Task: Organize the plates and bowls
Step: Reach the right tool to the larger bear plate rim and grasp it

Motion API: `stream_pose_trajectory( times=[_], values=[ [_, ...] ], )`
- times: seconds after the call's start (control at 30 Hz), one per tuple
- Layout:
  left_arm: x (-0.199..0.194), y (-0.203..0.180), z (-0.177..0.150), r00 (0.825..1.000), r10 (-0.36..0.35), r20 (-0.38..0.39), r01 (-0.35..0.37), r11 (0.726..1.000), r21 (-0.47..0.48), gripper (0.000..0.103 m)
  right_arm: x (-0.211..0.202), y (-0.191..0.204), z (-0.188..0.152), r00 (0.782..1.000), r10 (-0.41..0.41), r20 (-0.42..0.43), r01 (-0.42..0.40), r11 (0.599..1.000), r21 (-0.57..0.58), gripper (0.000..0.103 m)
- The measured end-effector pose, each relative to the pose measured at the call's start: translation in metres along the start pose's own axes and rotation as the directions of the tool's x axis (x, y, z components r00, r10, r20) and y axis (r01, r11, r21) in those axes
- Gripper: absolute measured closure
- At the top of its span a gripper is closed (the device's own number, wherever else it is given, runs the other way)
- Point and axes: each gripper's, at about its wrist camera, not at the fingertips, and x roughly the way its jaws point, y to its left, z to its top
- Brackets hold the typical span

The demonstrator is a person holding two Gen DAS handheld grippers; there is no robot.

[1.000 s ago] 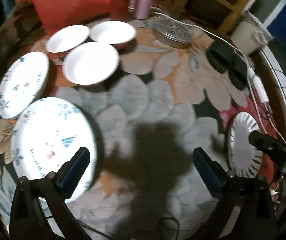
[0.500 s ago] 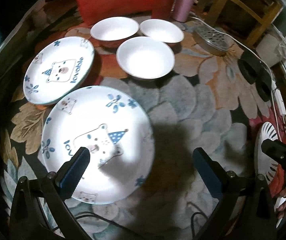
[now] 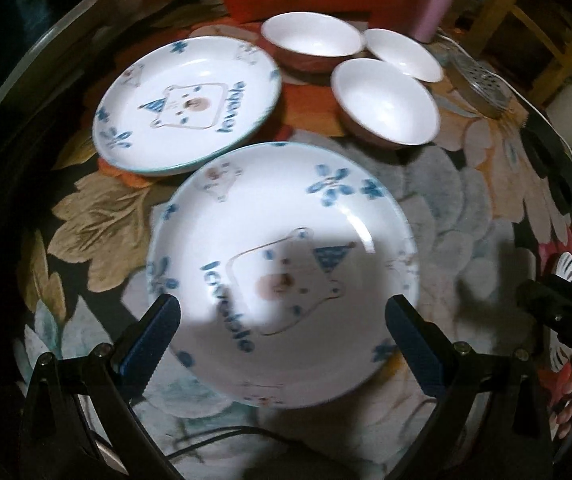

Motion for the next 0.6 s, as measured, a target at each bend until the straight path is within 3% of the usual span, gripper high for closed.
stream_pose_trajectory(
  times=[0.33, 0.47, 0.6],
  values=[
    [0.022, 0.060, -0.011, 0.999, 0.002, -0.040, -0.006, 0.995, -0.099, 0.001, 0.044, 0.060, 0.014, 0.997, 0.006, -0.071, -0.016, 0.989, -0.144, 0.000],
    [0.031, 0.076, -0.014, 0.998, -0.041, -0.043, 0.035, 0.990, -0.138, 0.002, 0.062, 0.068, 0.020, 0.994, 0.000, -0.109, -0.016, 0.990, -0.143, 0.001],
    [0.035, 0.088, -0.015, 0.997, -0.066, -0.047, 0.058, 0.987, -0.152, 0.011, 0.072, 0.069, 0.025, 0.992, 0.031, -0.119, -0.046, 0.991, -0.124, 0.007]
  ],
)
